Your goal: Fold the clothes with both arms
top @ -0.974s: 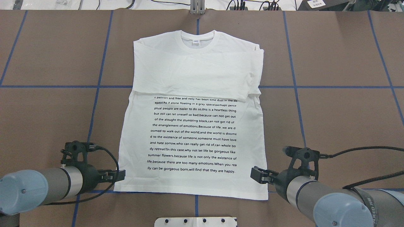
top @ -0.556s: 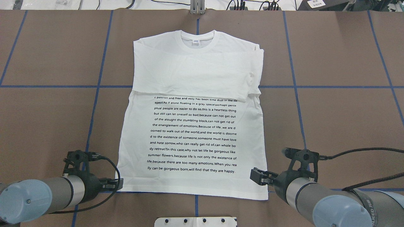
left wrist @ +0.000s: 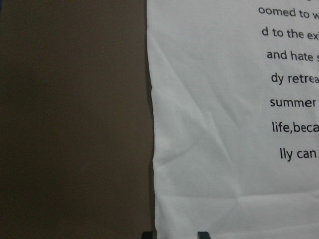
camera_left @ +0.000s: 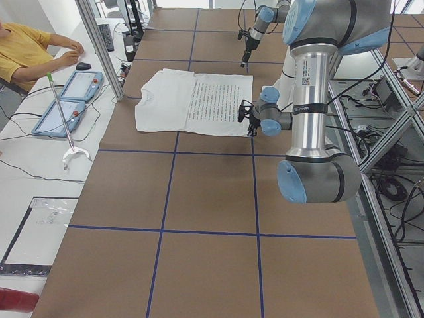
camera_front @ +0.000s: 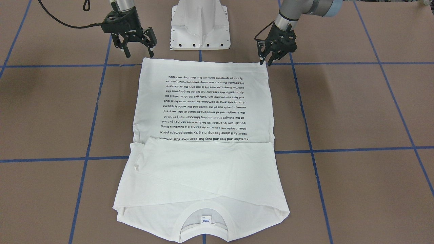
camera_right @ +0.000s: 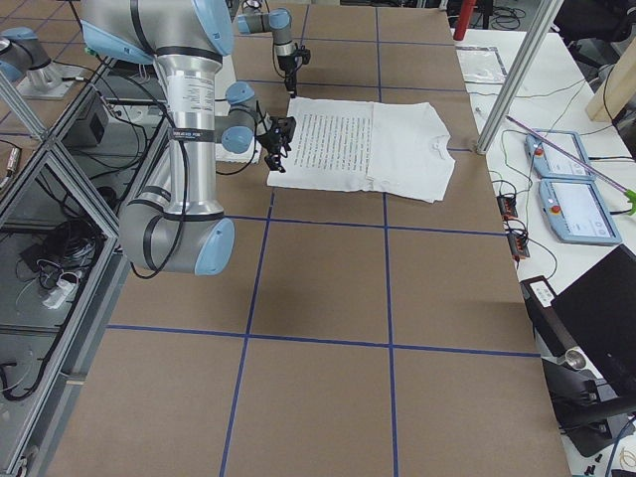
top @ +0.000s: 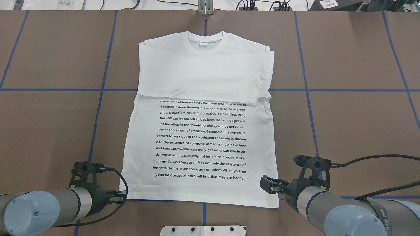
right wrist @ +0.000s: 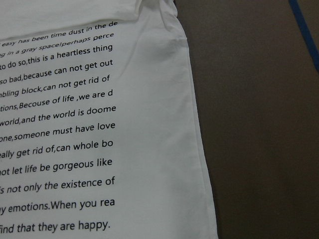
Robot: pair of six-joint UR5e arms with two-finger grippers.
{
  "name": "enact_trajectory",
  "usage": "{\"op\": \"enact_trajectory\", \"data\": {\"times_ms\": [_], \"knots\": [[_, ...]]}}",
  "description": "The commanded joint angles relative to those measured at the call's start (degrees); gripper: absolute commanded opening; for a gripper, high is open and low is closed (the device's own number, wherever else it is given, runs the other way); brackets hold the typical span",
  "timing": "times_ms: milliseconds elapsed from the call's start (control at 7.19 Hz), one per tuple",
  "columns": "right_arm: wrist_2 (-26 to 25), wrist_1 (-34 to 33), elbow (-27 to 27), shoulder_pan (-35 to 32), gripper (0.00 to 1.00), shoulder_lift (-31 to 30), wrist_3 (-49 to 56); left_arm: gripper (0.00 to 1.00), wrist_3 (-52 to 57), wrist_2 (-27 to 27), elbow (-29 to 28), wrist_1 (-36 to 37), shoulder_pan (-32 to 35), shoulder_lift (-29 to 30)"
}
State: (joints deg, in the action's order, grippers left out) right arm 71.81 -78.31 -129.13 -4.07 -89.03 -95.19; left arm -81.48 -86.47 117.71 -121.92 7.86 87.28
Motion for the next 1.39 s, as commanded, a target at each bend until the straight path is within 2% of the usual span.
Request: {"op": "enact_trajectory", "data": {"times_ms": [0, 278, 417, 556, 834, 1113, 1252], "knots": [[-0.09, -0.09, 0.1, 0.03, 1.0, 0.0, 0.0, 0.41, 0.0, -0.01, -0.82, 0.02, -0.47, 0.35], [-0.09, -0.09, 0.19, 0.03, 1.0, 0.0, 0.0, 0.39, 0.0, -0.01, -0.73, -0.07, -0.56, 0.7], [-0.01, -0.09, 0.19, 0.12, 1.0, 0.0, 0.0, 0.26, 0.0, -0.01, -0.73, 0.02, -0.82, 0.7], [-0.01, -0.09, 0.19, 0.29, 1.0, 0.0, 0.0, 0.03, 0.0, -0.01, -0.73, 0.02, -0.83, 1.05], [-0.53, -0.09, 0.45, 0.82, 1.0, -0.09, -0.09, 0.0, 0.0, 0.16, -0.3, -0.07, -0.74, 0.97], [-5.96, 0.0, 1.33, 4.32, 0.99, -0.09, -3.58, 0.0, 0.7, -0.62, 4.16, 0.02, 0.14, 0.18], [-8.59, 0.0, 2.12, 6.77, 0.9, -0.09, -6.56, 0.0, 0.7, -2.1, 6.28, 0.1, 0.23, -0.17]]}}
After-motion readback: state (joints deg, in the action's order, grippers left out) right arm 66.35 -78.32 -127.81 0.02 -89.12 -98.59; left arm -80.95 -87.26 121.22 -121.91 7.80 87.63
